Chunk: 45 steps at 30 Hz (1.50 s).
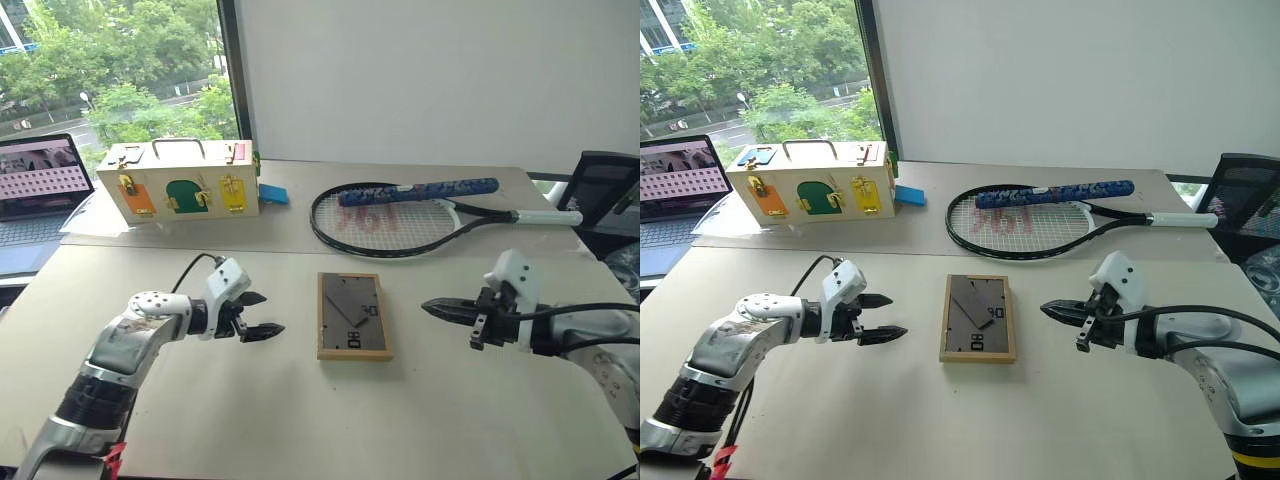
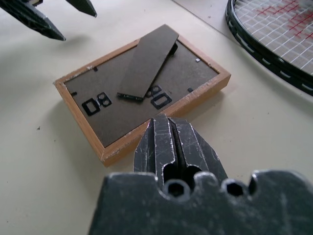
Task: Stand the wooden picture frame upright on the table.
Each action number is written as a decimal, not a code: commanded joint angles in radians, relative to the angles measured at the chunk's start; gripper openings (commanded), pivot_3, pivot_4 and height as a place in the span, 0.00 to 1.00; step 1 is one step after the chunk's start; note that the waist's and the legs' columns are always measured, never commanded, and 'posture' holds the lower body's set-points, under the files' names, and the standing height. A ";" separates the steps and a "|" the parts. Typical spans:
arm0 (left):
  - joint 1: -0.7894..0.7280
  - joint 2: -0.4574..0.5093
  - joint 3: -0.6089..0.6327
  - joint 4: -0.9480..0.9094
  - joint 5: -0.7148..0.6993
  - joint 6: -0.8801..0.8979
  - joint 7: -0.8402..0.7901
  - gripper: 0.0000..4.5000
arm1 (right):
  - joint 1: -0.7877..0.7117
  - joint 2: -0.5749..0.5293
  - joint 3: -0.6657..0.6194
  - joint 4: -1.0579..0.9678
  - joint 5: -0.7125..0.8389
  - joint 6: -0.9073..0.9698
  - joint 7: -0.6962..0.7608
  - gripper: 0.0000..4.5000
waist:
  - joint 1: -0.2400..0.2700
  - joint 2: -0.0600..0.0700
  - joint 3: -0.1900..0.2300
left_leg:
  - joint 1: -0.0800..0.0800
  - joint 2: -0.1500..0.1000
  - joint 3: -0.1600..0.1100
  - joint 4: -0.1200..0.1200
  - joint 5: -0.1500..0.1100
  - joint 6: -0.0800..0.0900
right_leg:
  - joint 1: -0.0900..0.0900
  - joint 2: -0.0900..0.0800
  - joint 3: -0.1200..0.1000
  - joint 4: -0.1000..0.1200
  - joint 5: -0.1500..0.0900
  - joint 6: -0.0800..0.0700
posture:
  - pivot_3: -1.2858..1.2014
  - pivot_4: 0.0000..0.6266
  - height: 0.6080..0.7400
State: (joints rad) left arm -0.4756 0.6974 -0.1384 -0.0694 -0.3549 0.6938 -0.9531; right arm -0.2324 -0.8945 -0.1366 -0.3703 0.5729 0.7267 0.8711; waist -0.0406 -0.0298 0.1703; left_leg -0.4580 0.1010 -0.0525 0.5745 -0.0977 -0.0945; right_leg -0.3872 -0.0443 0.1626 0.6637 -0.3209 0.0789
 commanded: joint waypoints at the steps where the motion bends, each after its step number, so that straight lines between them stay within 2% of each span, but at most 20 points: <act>1: -0.039 -0.052 -0.016 0.003 0.006 0.003 0.025 1.00 | -0.042 -0.029 0.036 0.053 -0.071 -0.050 0.015 0.00 | 0.001 0.000 0.000 | 0.000 0.000 0.000 0.000 0.000 0.000 | 0.000 0.000 0.000 0.000 0.000 0.000 | 0.52 0.24 1.00; 5: -0.056 -0.115 0.026 0.011 -0.037 0.130 0.089 1.00 | -0.067 -0.022 0.055 0.101 -0.099 -0.077 0.039 0.00 | 0.000 0.000 0.000 | 0.000 0.000 0.000 0.001 0.000 0.000 | 0.000 0.000 0.000 0.001 0.000 0.000 | 0.52 0.24 1.00; 7: -0.074 -0.183 0.134 0.002 -0.142 0.320 0.160 1.00 | -0.071 -0.013 0.054 0.118 -0.096 -0.084 0.052 0.00 | -0.001 0.000 0.000 | 0.000 0.000 0.000 0.001 0.000 0.000 | 0.000 0.000 0.000 0.001 0.000 0.000 | 0.52 0.24 1.00; 10: -0.061 -0.165 0.157 -0.032 -0.172 0.560 0.217 1.00 | -0.057 0.018 0.047 0.147 -0.084 -0.092 0.062 0.00 | -0.006 0.000 0.000 | 0.000 0.000 -0.001 0.001 0.000 0.000 | 0.000 0.000 0.000 0.001 0.000 0.001 | 0.52 0.24 1.00; 14: -0.037 -0.157 0.202 -0.057 -0.210 0.541 0.215 1.00 | -0.030 0.034 0.058 0.172 -0.107 -0.130 0.078 0.00 | -0.004 0.000 0.000 | 0.001 0.000 -0.001 0.001 0.000 0.000 | 0.001 0.001 0.000 0.002 0.000 0.000 | 0.52 0.24 1.00; 16: -0.019 -0.141 0.180 -0.094 -0.198 0.444 0.181 1.00 | -0.027 0.040 0.071 0.188 -0.125 -0.151 0.083 0.00 | -0.005 0.001 0.000 | 0.001 0.000 -0.001 0.001 0.000 0.000 | 0.001 0.000 0.000 0.002 0.001 0.000 | 0.52 0.24 1.00; 25: 0.013 -0.147 0.125 -0.117 -0.188 0.245 0.129 1.00 | -0.060 0.081 0.126 0.212 -0.178 -0.180 0.082 0.00 | 0.002 0.000 0.000 | 0.001 0.000 -0.001 0.002 0.001 -0.001 | 0.001 0.000 0.000 0.001 0.002 0.001 | 0.52 0.24 1.00; 28: -0.009 -0.144 0.089 -0.051 -0.139 0.173 0.126 0.85 | -0.089 0.100 0.154 0.239 -0.212 -0.192 0.071 0.00 | 0.000 0.000 0.000 | 0.001 0.000 -0.001 0.002 0.001 0.000 | 0.001 0.000 0.000 0.001 0.002 0.001 | 0.52 0.24 1.00; 31: -0.023 -0.133 0.016 0.015 -0.049 0.077 0.119 0.57 | -0.126 0.124 0.179 0.282 -0.251 -0.211 0.054 0.00 | 0.000 0.001 0.000 | 0.001 0.000 -0.001 0.002 0.001 0.000 | 0.001 0.001 0.000 0.001 0.002 0.000 | 0.52 0.24 1.00; 35: -0.037 -0.142 -0.101 0.067 0.066 -0.035 0.109 0.28 | -0.171 0.162 0.214 0.357 -0.302 -0.248 0.039 0.00 | 0.004 0.000 0.000 | 0.001 0.000 -0.001 0.002 0.001 0.000 | 0.001 0.001 0.000 0.001 0.002 0.000 | 0.52 0.24 1.00; 39: -0.045 -0.210 -0.130 0.070 0.077 -0.049 0.119 0.01 | -0.200 0.209 0.240 0.409 -0.332 -0.269 0.029 0.00 | 0.016 0.001 -0.001 | 0.001 -0.001 -0.001 0.003 0.001 0.000 | 0.002 0.000 0.000 0.001 0.002 0.001 | 0.52 0.24 1.00; 45: -0.007 -0.254 -0.138 0.024 0.075 -0.022 0.122 0.01 | -0.207 0.277 0.271 0.450 -0.359 -0.298 0.021 0.00 | 0.026 0.001 -0.001 | 0.001 -0.001 -0.001 0.003 0.001 0.000 | 0.002 0.000 0.000 0.001 0.002 0.001 | 0.52 0.24 1.00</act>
State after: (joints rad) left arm -0.4955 0.4530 -0.2562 -0.0105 -0.2764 0.6599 -0.8254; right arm -0.4308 -0.6318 0.1278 0.0810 0.2168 0.4516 0.8938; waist -0.0150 -0.0289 0.1695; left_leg -0.4572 0.1004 -0.0537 0.5776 -0.0964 -0.0950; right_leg -0.3849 -0.0438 0.1623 0.6652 -0.3186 0.0798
